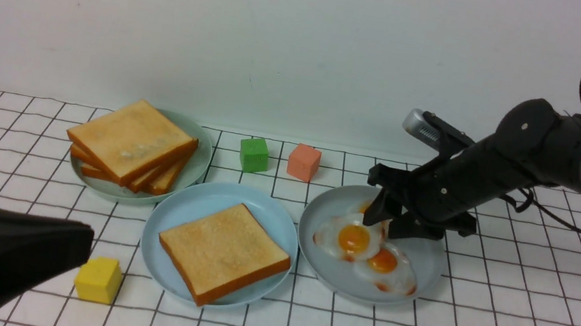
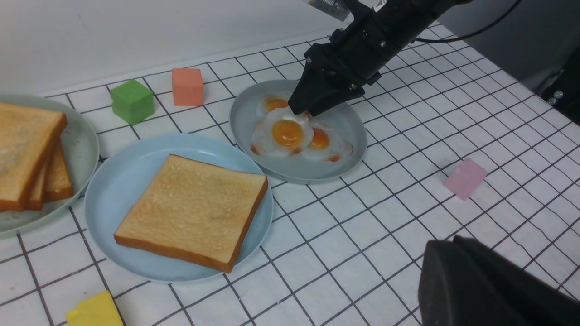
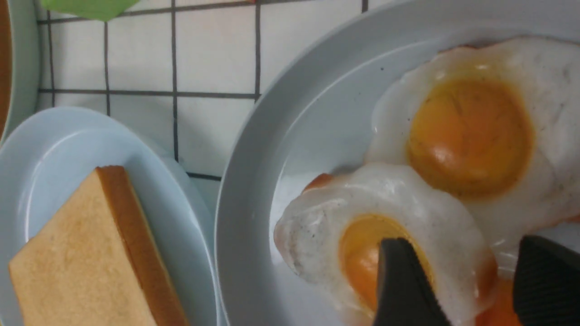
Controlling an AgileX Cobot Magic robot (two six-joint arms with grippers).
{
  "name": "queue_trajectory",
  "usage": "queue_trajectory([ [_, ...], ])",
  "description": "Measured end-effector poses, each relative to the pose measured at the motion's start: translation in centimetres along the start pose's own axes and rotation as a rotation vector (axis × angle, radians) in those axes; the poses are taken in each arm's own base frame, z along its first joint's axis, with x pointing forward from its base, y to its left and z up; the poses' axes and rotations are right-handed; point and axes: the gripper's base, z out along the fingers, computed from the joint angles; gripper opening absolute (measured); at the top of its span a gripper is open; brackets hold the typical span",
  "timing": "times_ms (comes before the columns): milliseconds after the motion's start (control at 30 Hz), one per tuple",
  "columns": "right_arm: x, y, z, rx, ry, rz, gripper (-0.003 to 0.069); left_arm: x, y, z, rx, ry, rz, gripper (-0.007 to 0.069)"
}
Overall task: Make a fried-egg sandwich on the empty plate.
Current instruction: Use the right arm to grab a fried egg
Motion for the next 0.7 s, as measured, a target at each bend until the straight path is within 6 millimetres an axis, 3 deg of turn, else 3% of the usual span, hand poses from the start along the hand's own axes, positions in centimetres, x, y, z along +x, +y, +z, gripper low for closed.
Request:
queue_trajectory([
  [700, -0.30, -0.42, 0.86, 0.007, -0.029, -0.012, 0.0357, -0.02, -0.01, 0.00, 0.001, -0.002, -0.002, -0.0013],
])
